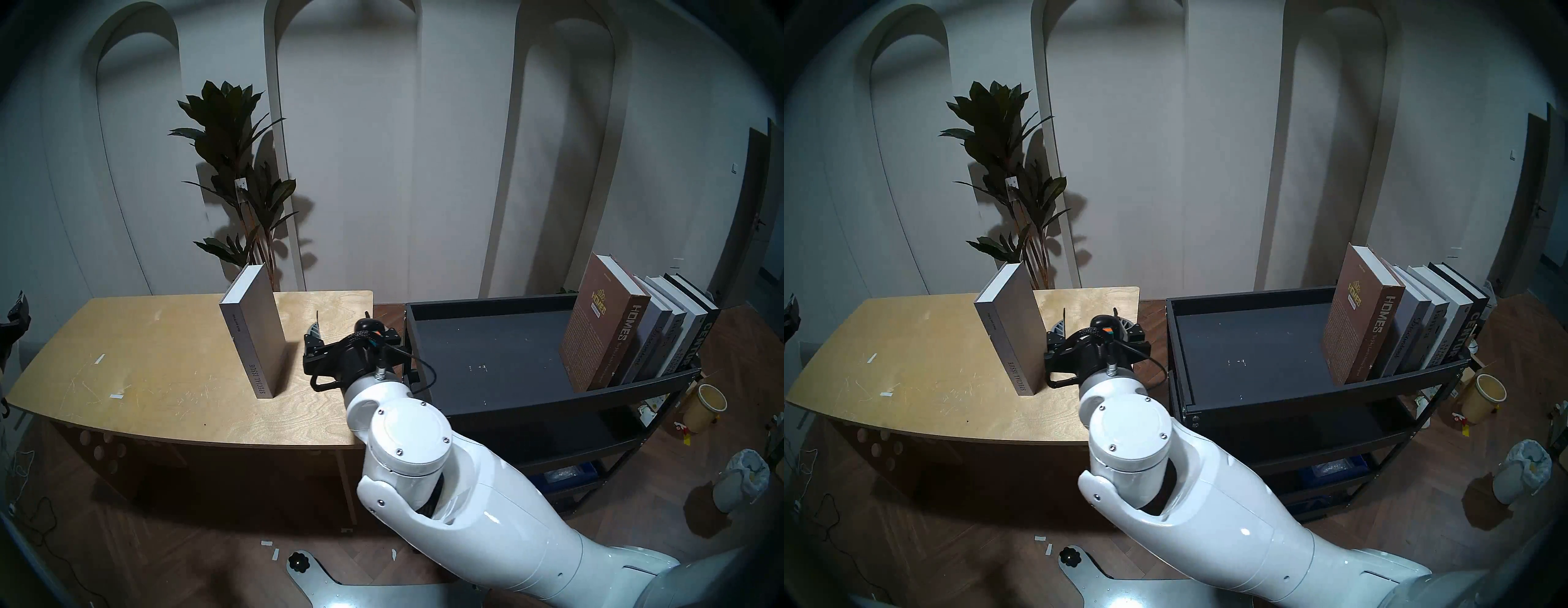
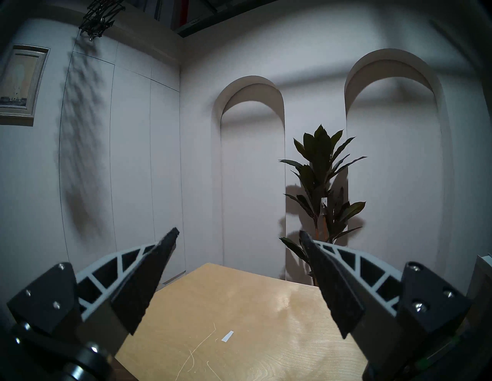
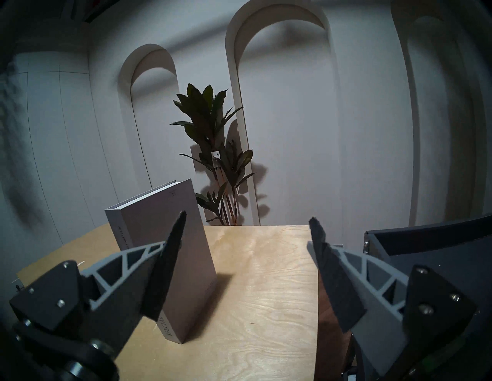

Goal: Move the books from the display table onto the shelf, standing them upright with spines facing out and tallest at one end

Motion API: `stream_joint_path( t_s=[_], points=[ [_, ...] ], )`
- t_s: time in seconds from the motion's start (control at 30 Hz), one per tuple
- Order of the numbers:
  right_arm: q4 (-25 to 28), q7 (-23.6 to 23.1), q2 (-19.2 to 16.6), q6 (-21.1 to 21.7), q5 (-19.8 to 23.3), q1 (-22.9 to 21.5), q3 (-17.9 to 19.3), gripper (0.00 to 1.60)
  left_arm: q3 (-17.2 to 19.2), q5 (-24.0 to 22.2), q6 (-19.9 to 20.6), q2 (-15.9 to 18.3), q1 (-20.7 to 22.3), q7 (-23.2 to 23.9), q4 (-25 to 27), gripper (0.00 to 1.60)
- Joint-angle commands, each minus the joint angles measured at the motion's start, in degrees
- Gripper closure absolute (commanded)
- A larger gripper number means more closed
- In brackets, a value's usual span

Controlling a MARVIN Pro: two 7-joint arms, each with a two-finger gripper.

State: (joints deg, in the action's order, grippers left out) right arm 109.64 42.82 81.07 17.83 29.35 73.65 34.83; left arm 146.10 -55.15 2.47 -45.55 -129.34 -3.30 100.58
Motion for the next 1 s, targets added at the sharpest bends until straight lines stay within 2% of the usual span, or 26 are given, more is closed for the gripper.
stream_joint_path(
  t_s=[0.0, 0.1, 0.13, 0.23, 0.43, 0.53, 0.6, 0.8, 0.97],
  points=[
    [-3.3, 0.98, 6.23, -0.87, -0.61, -5.77, -3.0, 0.0, 0.97, -0.03, -0.41, 1.34, 0.89, 0.39, 0.21, 0.0],
    [-5.66, 1.36, 8.65, -0.72, -0.7, -7.35, -3.7, 0.0, 0.94, 0.0, -0.39, 1.38, 1.0, 0.51, 0.13, 0.0],
    [-5.29, 1.47, 7.26, -1.09, -0.68, -7.21, -4.65, 0.0, 0.92, 0.02, -0.38, 1.37, 1.03, 0.55, 0.12, 0.0],
    [-8.94, 2.13, 10.55, -1.0, -0.75, -9.55, -5.93, 0.0, 0.89, 0.12, -0.36, 1.4, 1.21, 0.83, 0.03, 0.0],
    [-13.34, 3.18, 13.78, -1.33, -0.81, -12.35, -8.2, 0.0, 0.85, 0.23, -0.33, 1.43, 1.47, 1.24, -0.09, 0.0],
    [-14.03, 3.53, 13.8, -1.73, -0.81, -12.83, -9.15, 0.0, 0.84, 0.27, -0.32, 1.43, 1.55, 1.37, -0.14, 0.0],
    [-16.08, 4.18, 15.45, -2.09, -0.8, -14.16, -10.13, 0.0, 0.85, 0.34, -0.32, 1.45, 1.7, 1.6, -0.22, 0.0],
    [-19.21, 5.31, 18.0, -2.92, -0.71, -16.01, -11.25, 0.0, 0.87, 0.43, -0.32, 1.5, 1.91, 1.93, -0.35, 0.0],
    [-24.37, 7.45, 21.6, -4.69, -0.32, -18.28, -12.4, 0.0, 0.93, 0.56, -0.35, 1.63, 2.26, 2.44, -0.64, 0.0]
  ],
)
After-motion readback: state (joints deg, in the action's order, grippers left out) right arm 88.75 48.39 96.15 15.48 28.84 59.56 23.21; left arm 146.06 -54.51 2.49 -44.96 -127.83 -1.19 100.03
